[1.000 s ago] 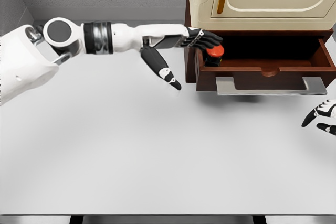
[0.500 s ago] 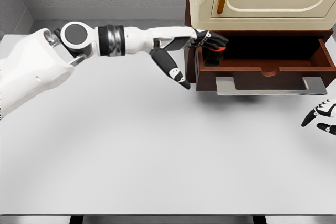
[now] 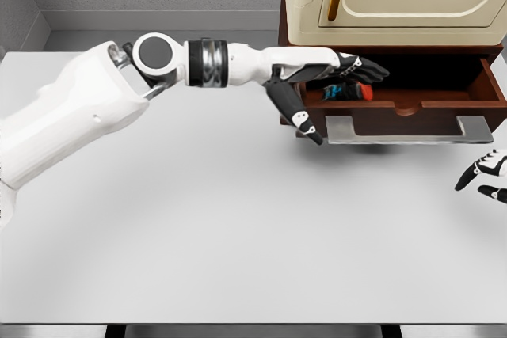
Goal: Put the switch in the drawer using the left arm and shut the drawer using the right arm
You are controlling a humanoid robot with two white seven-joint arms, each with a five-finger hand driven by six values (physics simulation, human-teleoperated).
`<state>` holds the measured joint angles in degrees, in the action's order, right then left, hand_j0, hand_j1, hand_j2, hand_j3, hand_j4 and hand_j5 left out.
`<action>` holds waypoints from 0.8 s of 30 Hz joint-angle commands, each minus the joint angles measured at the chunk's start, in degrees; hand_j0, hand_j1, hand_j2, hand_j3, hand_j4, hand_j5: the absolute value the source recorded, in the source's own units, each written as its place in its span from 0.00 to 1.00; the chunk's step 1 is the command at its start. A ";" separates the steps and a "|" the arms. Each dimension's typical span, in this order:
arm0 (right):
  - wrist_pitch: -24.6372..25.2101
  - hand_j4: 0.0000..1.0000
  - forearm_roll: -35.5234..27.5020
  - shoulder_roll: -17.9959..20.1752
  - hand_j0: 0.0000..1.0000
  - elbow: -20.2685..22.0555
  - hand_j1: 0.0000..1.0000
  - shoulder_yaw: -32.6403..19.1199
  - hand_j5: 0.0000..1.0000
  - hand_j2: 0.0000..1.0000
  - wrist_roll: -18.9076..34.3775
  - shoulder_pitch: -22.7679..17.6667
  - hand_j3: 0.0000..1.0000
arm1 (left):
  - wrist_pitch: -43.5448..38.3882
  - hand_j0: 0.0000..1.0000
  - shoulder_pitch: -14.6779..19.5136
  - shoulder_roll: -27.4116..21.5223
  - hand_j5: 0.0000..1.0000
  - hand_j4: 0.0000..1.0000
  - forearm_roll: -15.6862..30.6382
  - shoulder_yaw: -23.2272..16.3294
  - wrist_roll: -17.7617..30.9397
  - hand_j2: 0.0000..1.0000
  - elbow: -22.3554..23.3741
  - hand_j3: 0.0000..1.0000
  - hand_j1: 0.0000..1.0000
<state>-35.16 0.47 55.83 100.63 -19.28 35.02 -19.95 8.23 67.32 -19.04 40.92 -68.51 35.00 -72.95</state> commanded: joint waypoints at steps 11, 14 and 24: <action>0.16 0.48 -0.38 0.07 0.48 0.09 0.48 1.70 0.48 0.48 -0.02 1.58 0.48 | 15.22 1.00 0.63 -42.37 1.00 1.00 16.12 2.33 0.00 1.00 -26.72 1.00 1.00; 0.16 0.46 -0.47 0.07 0.46 0.00 0.46 1.97 0.46 0.46 -0.02 2.55 0.46 | 19.98 1.00 -6.93 -48.64 1.00 1.00 16.65 3.39 0.00 1.00 -26.28 1.00 1.00; 0.16 0.49 -0.47 1.12 0.49 -0.09 0.49 2.06 0.49 0.49 -0.02 4.48 0.49 | 25.78 1.00 -15.90 -46.00 1.00 1.00 9.44 3.39 0.00 1.00 -26.19 1.00 1.00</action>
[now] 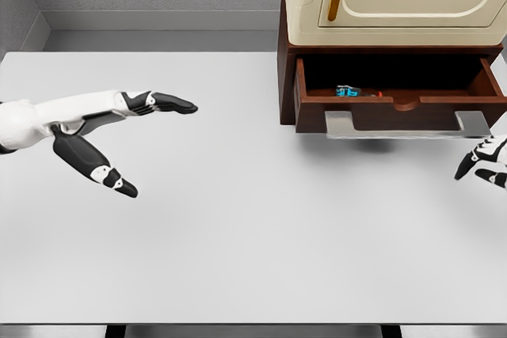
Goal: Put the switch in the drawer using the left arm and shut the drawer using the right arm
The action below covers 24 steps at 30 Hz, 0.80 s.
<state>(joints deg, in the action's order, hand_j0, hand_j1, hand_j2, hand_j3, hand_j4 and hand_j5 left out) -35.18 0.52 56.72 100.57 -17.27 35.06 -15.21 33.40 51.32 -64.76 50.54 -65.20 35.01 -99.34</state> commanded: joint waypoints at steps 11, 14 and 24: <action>0.18 0.50 -0.34 0.32 0.50 -2.05 0.50 3.20 0.50 0.50 -0.06 4.22 0.50 | 0.27 1.00 -0.26 -2.03 1.00 1.00 0.35 -0.02 -0.01 1.00 -0.06 1.00 1.00; 0.18 0.50 -0.34 0.40 0.50 -2.14 0.50 5.14 0.50 0.50 -0.06 6.24 0.50 | 0.27 1.00 -0.26 -1.95 1.00 1.00 0.35 -0.02 -0.01 1.00 0.02 1.00 1.00; 0.18 0.51 0.10 1.55 0.51 -4.42 0.51 9.27 0.51 0.51 -0.06 10.20 0.51 | 0.27 1.00 -0.35 -1.95 1.00 1.00 0.35 -0.02 -0.01 1.00 0.02 1.00 1.00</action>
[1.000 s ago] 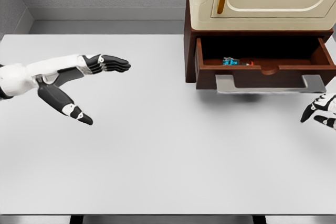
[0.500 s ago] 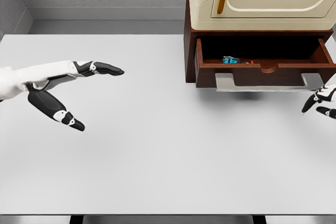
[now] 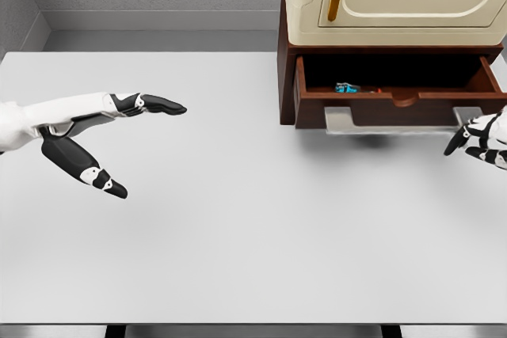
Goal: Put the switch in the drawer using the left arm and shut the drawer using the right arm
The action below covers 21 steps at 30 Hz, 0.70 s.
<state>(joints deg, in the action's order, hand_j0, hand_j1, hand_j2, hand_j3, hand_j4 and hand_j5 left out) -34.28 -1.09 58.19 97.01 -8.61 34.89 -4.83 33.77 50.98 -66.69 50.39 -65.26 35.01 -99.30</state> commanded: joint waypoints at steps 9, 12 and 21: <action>-0.72 0.53 1.97 0.17 0.53 -5.16 0.53 4.65 0.53 0.53 0.11 5.19 0.53 | -0.11 1.00 0.00 -0.02 1.00 1.00 0.50 0.13 -0.01 1.00 -0.02 1.00 1.00; -0.72 0.53 1.97 0.08 0.53 -5.25 0.53 7.72 0.53 0.53 0.11 7.55 0.53 | -0.11 1.00 0.00 -0.02 1.00 1.00 0.50 0.04 -0.01 1.00 -0.02 1.00 1.00; -0.72 0.54 2.15 -0.18 0.54 -7.80 0.54 11.60 0.54 0.54 0.11 11.51 0.54 | -0.11 1.00 -0.09 -0.02 1.00 1.00 0.50 0.13 -0.01 1.00 -0.02 1.00 1.00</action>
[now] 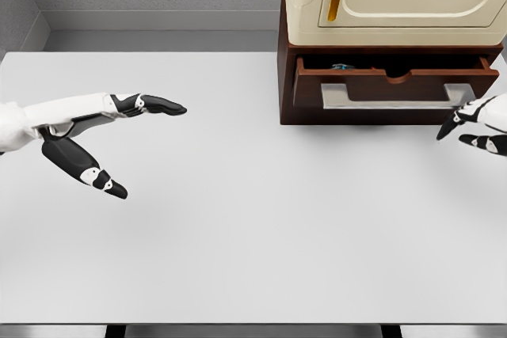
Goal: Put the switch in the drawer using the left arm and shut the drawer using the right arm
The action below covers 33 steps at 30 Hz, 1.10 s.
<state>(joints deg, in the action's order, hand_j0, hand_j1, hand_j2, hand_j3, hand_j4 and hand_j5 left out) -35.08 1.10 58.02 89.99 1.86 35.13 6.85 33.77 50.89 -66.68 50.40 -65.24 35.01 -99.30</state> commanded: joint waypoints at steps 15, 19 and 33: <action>0.08 0.54 -0.05 -0.54 0.54 -6.40 0.54 5.70 0.54 0.54 -0.13 6.24 0.54 | -0.11 1.00 0.00 -0.03 1.00 1.00 0.49 0.12 -0.01 1.00 0.07 1.00 1.00; 0.08 0.55 0.30 -0.98 0.55 -7.98 0.55 5.79 0.55 0.55 -0.13 7.21 0.55 | -0.11 1.00 0.00 -0.03 1.00 1.00 0.49 0.12 -0.01 1.00 -0.01 1.00 1.00; 0.08 0.55 0.39 -1.86 0.55 -10.18 0.55 9.04 0.55 0.55 -0.13 11.08 0.55 | -0.11 1.00 -0.18 -0.03 1.00 1.00 0.49 0.12 -0.01 1.00 0.07 1.00 1.00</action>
<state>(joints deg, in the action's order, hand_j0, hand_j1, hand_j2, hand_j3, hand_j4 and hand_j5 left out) -35.13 1.81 56.14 80.05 10.71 35.05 17.93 33.77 50.71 -66.68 50.39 -65.21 35.01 -99.30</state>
